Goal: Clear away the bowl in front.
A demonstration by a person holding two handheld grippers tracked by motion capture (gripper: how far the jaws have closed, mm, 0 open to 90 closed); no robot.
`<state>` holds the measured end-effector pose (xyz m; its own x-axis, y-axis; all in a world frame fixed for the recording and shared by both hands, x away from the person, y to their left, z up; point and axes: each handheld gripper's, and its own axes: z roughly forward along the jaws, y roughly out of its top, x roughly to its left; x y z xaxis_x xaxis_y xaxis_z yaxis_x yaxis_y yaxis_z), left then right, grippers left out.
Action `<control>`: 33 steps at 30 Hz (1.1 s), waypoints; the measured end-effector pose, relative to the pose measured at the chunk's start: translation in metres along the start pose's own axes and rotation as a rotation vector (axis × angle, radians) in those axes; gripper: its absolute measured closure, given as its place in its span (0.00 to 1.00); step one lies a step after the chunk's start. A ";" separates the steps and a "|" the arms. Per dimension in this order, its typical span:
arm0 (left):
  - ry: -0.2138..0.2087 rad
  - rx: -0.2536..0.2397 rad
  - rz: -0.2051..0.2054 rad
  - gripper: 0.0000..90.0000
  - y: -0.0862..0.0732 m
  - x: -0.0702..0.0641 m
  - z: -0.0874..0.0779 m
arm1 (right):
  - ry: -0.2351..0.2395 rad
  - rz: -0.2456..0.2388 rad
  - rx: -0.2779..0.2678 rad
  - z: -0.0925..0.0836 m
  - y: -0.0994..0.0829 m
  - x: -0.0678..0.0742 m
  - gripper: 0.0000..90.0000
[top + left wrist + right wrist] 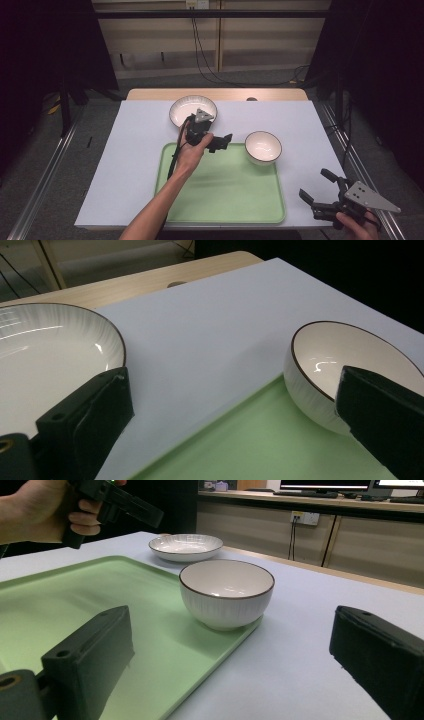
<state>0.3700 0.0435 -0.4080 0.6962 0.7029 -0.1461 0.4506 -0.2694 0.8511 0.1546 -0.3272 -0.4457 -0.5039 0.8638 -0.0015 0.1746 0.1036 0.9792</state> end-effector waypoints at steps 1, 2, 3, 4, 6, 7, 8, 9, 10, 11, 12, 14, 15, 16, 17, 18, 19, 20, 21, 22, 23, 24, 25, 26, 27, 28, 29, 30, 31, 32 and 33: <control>0.009 0.003 0.020 0.02 -0.001 0.001 -0.003 | 0.002 -0.004 0.002 0.000 0.000 0.000 0.04; 0.011 -0.003 0.027 0.02 -0.003 0.001 -0.006 | 0.004 -0.002 0.003 0.000 0.000 0.000 0.04; 0.012 -0.003 0.035 0.02 -0.004 0.001 -0.010 | 0.003 -0.002 0.003 0.000 0.000 0.001 0.04; 0.010 -0.008 0.034 0.02 -0.005 0.001 -0.013 | 0.005 -0.002 0.001 0.000 0.000 0.001 0.04; 0.016 -0.011 0.055 0.02 -0.007 0.001 -0.019 | 0.002 -0.002 0.003 0.000 0.000 0.001 0.04; 0.023 -0.011 0.061 0.02 -0.008 0.001 -0.022 | 0.001 -0.002 0.003 0.000 0.000 0.001 0.04; 0.023 -0.010 0.070 0.02 -0.009 0.002 -0.027 | 0.002 -0.002 0.003 0.000 0.000 0.001 0.04; 0.024 -0.011 0.072 0.02 -0.009 0.003 -0.029 | 0.002 -0.002 0.004 0.000 0.000 0.001 0.04; 0.023 -0.021 0.062 0.02 -0.011 0.004 -0.034 | 0.001 -0.001 0.004 0.000 0.000 0.001 0.04; 0.024 -0.019 0.065 0.02 -0.011 0.006 -0.038 | 0.004 0.001 0.002 0.001 0.000 0.001 0.04; 0.029 -0.026 0.054 0.02 -0.012 0.005 -0.040 | 0.006 -0.001 0.003 0.001 0.000 0.001 0.04; 0.049 -0.035 0.058 0.02 -0.014 0.007 -0.048 | 0.005 -0.004 0.003 0.001 0.000 0.001 0.04; 0.044 -0.047 0.053 0.02 -0.015 0.007 -0.051 | 0.003 -0.001 0.002 0.001 0.000 0.001 0.04; 0.045 -0.042 0.066 0.02 -0.017 0.008 -0.055 | 0.003 -0.001 0.002 0.001 0.000 0.001 0.04; 0.047 -0.043 0.067 0.02 -0.019 0.008 -0.059 | 0.002 -0.001 0.001 0.001 0.000 0.001 0.04; 0.046 -0.041 0.070 0.02 -0.020 0.008 -0.061 | 0.003 -0.001 0.002 0.001 0.000 0.001 0.04; 0.051 -0.045 0.066 0.02 -0.023 0.008 -0.065 | 0.002 -0.001 0.002 0.001 0.000 0.001 0.04; 0.047 -0.045 0.067 0.02 -0.025 0.008 -0.069 | 0.002 0.000 0.001 0.001 0.000 0.001 0.04; 0.042 -0.041 0.065 0.03 -0.027 0.008 -0.072 | 0.001 -0.001 0.002 0.001 0.000 0.001 0.04; 0.043 -0.052 0.059 0.03 -0.028 0.008 -0.076 | 0.006 -0.002 0.003 0.001 0.000 0.001 0.04; 0.043 -0.056 0.067 0.03 -0.029 0.008 -0.080 | 0.007 -0.001 0.008 0.001 0.000 0.001 0.04; 0.045 -0.055 0.074 0.03 -0.029 0.007 -0.082 | 0.001 -0.001 0.008 0.002 0.000 0.001 0.04; 0.052 -0.059 0.073 0.03 -0.030 0.007 -0.087 | 0.001 -0.001 0.008 0.002 0.000 0.001 0.04; 0.050 -0.069 0.072 0.03 -0.031 0.007 -0.091 | 0.005 -0.003 0.006 0.002 0.000 0.001 0.04; 0.053 -0.072 0.065 0.03 -0.033 0.007 -0.094 | 0.005 0.002 0.008 0.002 0.000 0.002 0.04; 0.060 -0.067 0.083 0.03 -0.034 0.008 -0.097 | 0.010 -0.002 0.009 0.002 0.000 0.002 0.04; 0.064 -0.069 0.080 0.02 -0.038 0.008 -0.101 | 0.011 -0.005 0.008 0.002 0.000 0.002 0.04; 0.073 -0.068 0.081 0.03 -0.041 0.009 -0.104 | 0.010 -0.004 0.008 0.002 0.000 0.002 0.04; 0.073 -0.064 0.078 0.03 -0.045 0.010 -0.108 | 0.011 -0.001 0.009 0.002 0.000 0.002 0.04; 0.075 -0.067 0.082 0.02 -0.049 0.012 -0.111 | 0.004 0.002 0.006 0.002 0.000 0.002 0.04; 0.082 -0.071 0.062 0.03 -0.053 0.012 -0.115 | -0.002 0.005 0.006 0.002 0.000 0.002 0.04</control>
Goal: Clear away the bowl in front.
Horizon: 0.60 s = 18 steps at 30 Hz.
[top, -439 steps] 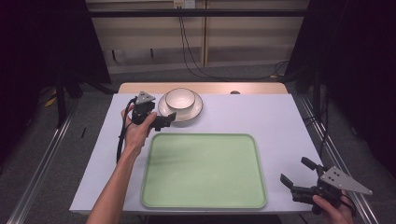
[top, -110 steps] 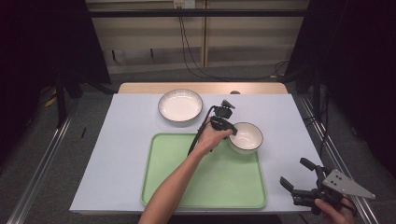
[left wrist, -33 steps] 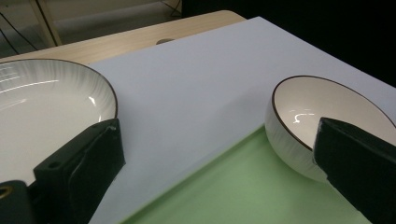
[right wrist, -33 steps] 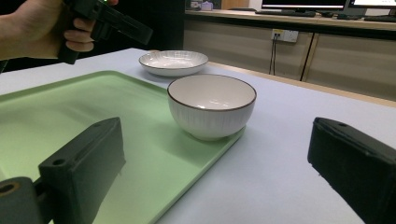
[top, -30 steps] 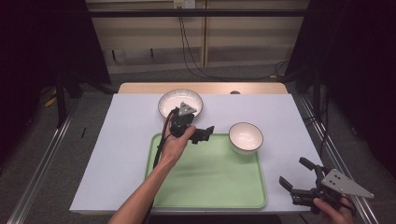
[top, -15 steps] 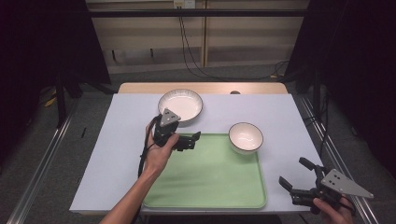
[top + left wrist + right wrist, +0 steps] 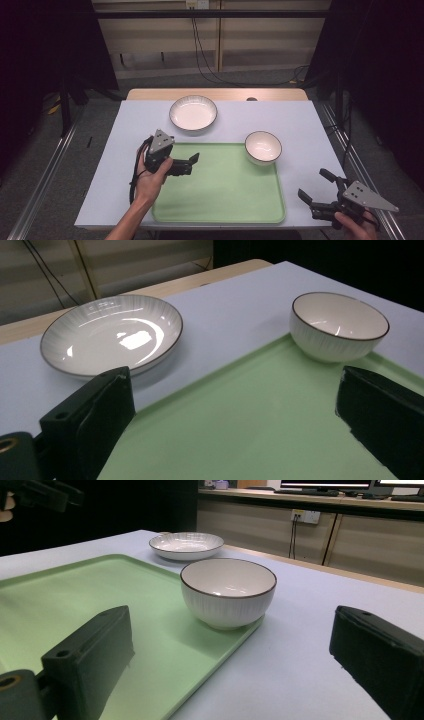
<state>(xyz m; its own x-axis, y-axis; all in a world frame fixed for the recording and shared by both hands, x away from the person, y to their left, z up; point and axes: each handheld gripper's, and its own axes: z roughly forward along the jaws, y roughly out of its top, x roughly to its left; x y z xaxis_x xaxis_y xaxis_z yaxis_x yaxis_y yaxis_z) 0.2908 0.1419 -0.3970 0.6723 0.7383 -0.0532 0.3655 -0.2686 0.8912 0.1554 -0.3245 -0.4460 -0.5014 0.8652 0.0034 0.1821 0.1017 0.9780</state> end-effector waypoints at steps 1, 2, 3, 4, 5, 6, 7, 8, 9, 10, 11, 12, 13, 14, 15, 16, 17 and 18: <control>0.012 0.000 -0.007 0.03 -0.004 0.001 -0.003 | 0.002 -0.006 0.002 0.000 0.000 0.000 0.04; 0.012 -0.007 -0.012 0.03 -0.007 0.002 -0.007 | 0.001 -0.004 0.001 0.000 0.000 0.000 0.04; 0.019 -0.007 -0.011 0.04 -0.009 0.003 -0.009 | 0.002 0.001 0.001 0.000 0.000 0.000 0.04; 0.043 -0.002 0.005 0.03 -0.012 0.002 -0.012 | 0.008 -0.003 0.001 0.000 0.000 0.000 0.04; 0.049 0.000 0.001 0.03 -0.014 0.003 -0.015 | 0.006 -0.002 -0.002 0.000 0.001 0.001 0.04; 0.047 -0.003 -0.016 0.03 -0.017 0.003 -0.019 | 0.007 -0.008 -0.003 0.000 0.001 0.001 0.04; 0.050 -0.009 -0.033 0.03 -0.020 0.003 -0.021 | 0.009 -0.007 0.000 0.000 0.001 0.001 0.04; 0.061 0.000 -0.018 0.03 -0.022 0.003 -0.025 | 0.006 -0.006 -0.001 0.000 0.001 0.002 0.04; 0.068 0.002 -0.019 0.03 -0.024 0.002 -0.028 | 0.010 -0.010 -0.002 0.000 0.001 0.002 0.04; 0.078 -0.002 -0.027 0.03 -0.027 0.001 -0.031 | 0.009 -0.007 -0.004 0.000 0.001 0.002 0.04; 0.073 -0.001 -0.041 0.03 -0.031 0.000 -0.035 | 0.011 -0.004 -0.005 0.000 0.001 0.003 0.04; 0.077 -0.004 -0.050 0.02 -0.034 0.000 -0.038 | 0.009 -0.007 -0.003 0.000 0.001 0.003 0.04; 0.088 -0.006 -0.048 0.02 -0.036 -0.002 -0.041 | 0.012 -0.005 -0.001 0.000 0.001 0.003 0.04; 0.105 -0.007 -0.043 0.03 -0.038 -0.003 -0.044 | 0.014 -0.005 -0.003 0.000 0.001 0.003 0.04; 0.104 -0.010 -0.052 0.02 -0.041 -0.003 -0.047 | 0.013 -0.008 -0.004 0.000 0.001 0.003 0.04; 0.102 -0.009 -0.058 0.02 -0.042 -0.003 -0.049 | 0.012 -0.003 -0.002 0.001 0.001 0.004 0.04; 0.111 -0.010 -0.061 0.02 -0.044 -0.004 -0.054 | 0.012 -0.003 0.000 0.001 0.001 0.004 0.04; 0.120 -0.015 -0.067 0.02 -0.045 -0.005 -0.057 | 0.013 -0.003 0.004 0.001 0.001 0.003 0.04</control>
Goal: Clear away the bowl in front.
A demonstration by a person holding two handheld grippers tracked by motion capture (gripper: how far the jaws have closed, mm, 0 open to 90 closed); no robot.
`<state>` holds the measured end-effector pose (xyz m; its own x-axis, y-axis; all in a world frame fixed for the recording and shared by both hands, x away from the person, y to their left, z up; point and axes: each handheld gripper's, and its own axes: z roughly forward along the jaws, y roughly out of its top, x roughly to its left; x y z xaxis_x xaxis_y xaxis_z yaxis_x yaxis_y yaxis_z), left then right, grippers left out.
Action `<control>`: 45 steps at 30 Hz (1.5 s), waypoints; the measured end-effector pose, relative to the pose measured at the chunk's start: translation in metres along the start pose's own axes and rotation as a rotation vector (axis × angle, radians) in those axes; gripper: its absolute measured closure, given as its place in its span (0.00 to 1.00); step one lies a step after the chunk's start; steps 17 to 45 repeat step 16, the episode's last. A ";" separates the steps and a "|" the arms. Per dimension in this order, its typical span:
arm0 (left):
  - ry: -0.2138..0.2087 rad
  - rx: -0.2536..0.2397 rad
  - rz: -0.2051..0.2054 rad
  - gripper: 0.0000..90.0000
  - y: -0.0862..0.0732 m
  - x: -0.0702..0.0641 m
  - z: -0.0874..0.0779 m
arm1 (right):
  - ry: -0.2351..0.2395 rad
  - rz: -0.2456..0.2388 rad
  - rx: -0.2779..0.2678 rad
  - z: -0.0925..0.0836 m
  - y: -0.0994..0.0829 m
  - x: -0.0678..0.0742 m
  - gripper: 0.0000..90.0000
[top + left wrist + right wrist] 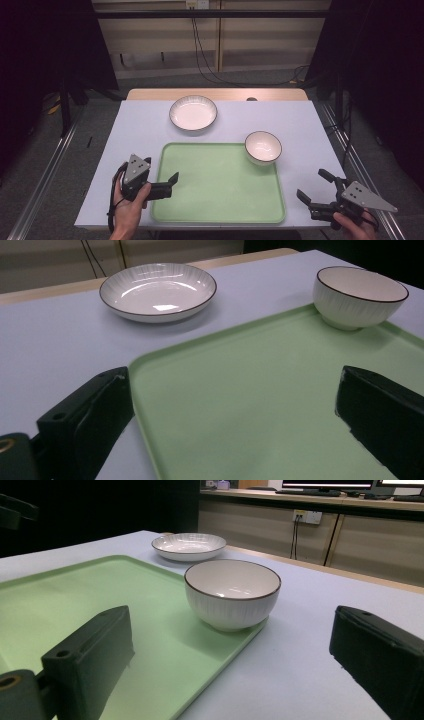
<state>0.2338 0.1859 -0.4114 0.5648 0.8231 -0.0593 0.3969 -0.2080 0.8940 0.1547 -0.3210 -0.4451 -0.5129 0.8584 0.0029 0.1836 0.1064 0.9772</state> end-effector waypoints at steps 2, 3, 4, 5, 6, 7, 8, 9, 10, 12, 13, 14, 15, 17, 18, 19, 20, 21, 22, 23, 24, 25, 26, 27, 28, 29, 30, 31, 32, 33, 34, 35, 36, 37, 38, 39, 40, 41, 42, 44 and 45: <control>-0.002 -0.012 -0.013 0.02 -0.004 0.001 -0.009 | -0.009 0.001 -0.002 0.000 0.000 0.000 0.04; 0.003 -0.012 -0.007 0.01 -0.006 0.000 -0.012 | -0.002 0.005 -0.003 -0.001 0.000 0.000 0.04; 0.021 -0.010 -0.006 0.01 -0.010 0.001 -0.014 | -0.007 0.002 -0.001 -0.001 0.000 -0.001 0.04; 0.027 -0.016 -0.006 0.02 -0.013 0.002 -0.015 | -0.010 0.009 -0.001 0.000 -0.001 -0.002 0.04; 0.023 -0.013 -0.009 0.03 -0.016 0.003 -0.016 | -0.011 0.010 -0.001 0.001 -0.001 -0.002 0.04; 0.021 -0.013 -0.017 0.02 -0.019 0.004 -0.017 | -0.018 0.005 -0.001 0.001 -0.001 -0.002 0.04; 0.016 -0.013 -0.011 0.02 -0.021 0.006 -0.018 | -0.013 0.007 0.004 0.001 0.000 -0.001 0.04; 0.021 -0.004 0.016 0.02 -0.022 0.008 -0.019 | -0.012 0.003 0.007 0.002 0.000 0.000 0.04; 0.027 -0.010 0.002 0.02 -0.024 0.009 -0.020 | -0.011 0.000 0.007 0.002 -0.001 0.000 0.04; 0.031 -0.024 -0.028 0.03 -0.025 0.012 -0.022 | -0.010 0.004 0.007 0.002 0.000 0.000 0.04; 0.037 -0.027 -0.032 0.02 -0.026 0.012 -0.022 | -0.007 -0.001 0.001 0.002 0.000 -0.001 0.04; 0.041 -0.024 -0.029 0.02 -0.027 0.013 -0.023 | -0.010 0.000 0.004 0.001 0.000 -0.002 0.04; 0.044 -0.020 -0.033 0.02 -0.027 0.013 -0.023 | -0.013 0.006 0.001 0.001 0.000 -0.002 0.04; 0.040 -0.022 -0.036 0.02 -0.028 0.012 -0.023 | -0.012 0.003 0.004 0.001 0.000 -0.003 0.04; 0.040 -0.022 -0.036 0.02 -0.028 0.012 -0.023 | -0.012 0.003 0.004 0.001 0.000 -0.003 0.04; 0.040 -0.022 -0.036 0.02 -0.028 0.012 -0.023 | -0.012 0.003 0.004 0.001 0.000 -0.003 0.04; 0.040 -0.022 -0.036 0.02 -0.028 0.012 -0.023 | -0.012 0.003 0.004 0.001 0.000 -0.003 0.04; 0.040 -0.022 -0.036 0.02 -0.028 0.012 -0.023 | -0.012 0.003 0.004 0.001 0.000 -0.003 0.04; 0.040 -0.022 -0.036 0.02 -0.028 0.012 -0.023 | -0.012 0.003 0.004 0.001 0.000 -0.003 0.04; 0.040 -0.022 -0.036 0.02 -0.028 0.012 -0.023 | -0.012 0.003 0.004 0.001 0.000 -0.003 0.04; 0.040 -0.022 -0.036 0.02 -0.028 0.012 -0.023 | -0.012 0.003 0.004 0.001 0.000 -0.003 0.04; 0.040 -0.022 -0.036 0.02 -0.028 0.012 -0.023 | -0.012 0.003 0.004 0.001 0.000 -0.003 0.04; 0.040 -0.022 -0.036 0.02 -0.028 0.012 -0.023 | -0.012 0.003 0.004 0.001 0.000 -0.003 0.04; 0.040 -0.022 -0.036 0.02 -0.028 0.012 -0.023 | -0.012 0.003 0.004 0.001 0.000 -0.003 0.04; 0.040 -0.022 -0.036 0.02 -0.028 0.012 -0.023 | -0.012 0.003 0.004 0.001 0.000 -0.003 0.04; 0.040 -0.022 -0.036 0.02 -0.028 0.012 -0.023 | -0.012 0.003 0.004 0.001 0.000 -0.003 0.04; 0.040 -0.022 -0.036 0.02 -0.028 0.012 -0.023 | -0.012 0.003 0.004 0.001 0.000 -0.003 0.04; 0.040 -0.022 -0.036 0.02 -0.028 0.012 -0.023 | -0.012 0.003 0.004 0.001 0.000 -0.003 0.04; 0.040 -0.022 -0.036 0.02 -0.028 0.012 -0.023 | -0.012 0.003 0.004 0.001 0.000 -0.003 0.04; 0.040 -0.022 -0.036 0.02 -0.028 0.012 -0.023 | -0.012 0.003 0.004 0.001 0.000 -0.003 0.04; 0.040 -0.022 -0.036 0.02 -0.028 0.012 -0.023 | -0.012 0.003 0.004 0.001 0.000 -0.003 0.04; 0.040 -0.022 -0.036 0.02 -0.028 0.012 -0.023 | -0.012 0.003 0.004 0.001 0.000 -0.003 0.04; 0.040 -0.022 -0.036 0.02 -0.028 0.012 -0.023 | -0.012 0.003 0.004 0.001 0.000 -0.003 0.04; 0.040 -0.022 -0.036 0.02 -0.028 0.012 -0.023 | -0.012 0.003 0.004 0.001 0.000 -0.003 0.04; 0.040 -0.022 -0.036 0.02 -0.028 0.012 -0.023 | -0.012 0.003 0.004 0.001 0.000 -0.003 0.04; 0.040 -0.022 -0.036 0.02 -0.028 0.012 -0.023 | -0.012 0.003 0.004 0.001 0.000 -0.003 0.04; 0.040 -0.022 -0.036 0.02 -0.028 0.012 -0.023 | -0.012 0.003 0.004 0.001 0.000 -0.003 0.04; 0.040 -0.022 -0.036 0.02 -0.028 0.012 -0.023 | -0.012 0.003 0.004 0.001 0.000 -0.003 0.04; 0.040 -0.022 -0.036 0.02 -0.028 0.012 -0.023 | -0.012 0.003 0.004 0.001 0.000 -0.003 0.04; 0.040 -0.022 -0.036 0.02 -0.028 0.012 -0.023 | -0.012 0.003 0.004 0.001 0.000 -0.003 0.04; 0.040 -0.022 -0.036 0.02 -0.028 0.012 -0.023 | -0.012 0.003 0.004 0.001 0.000 -0.003 0.04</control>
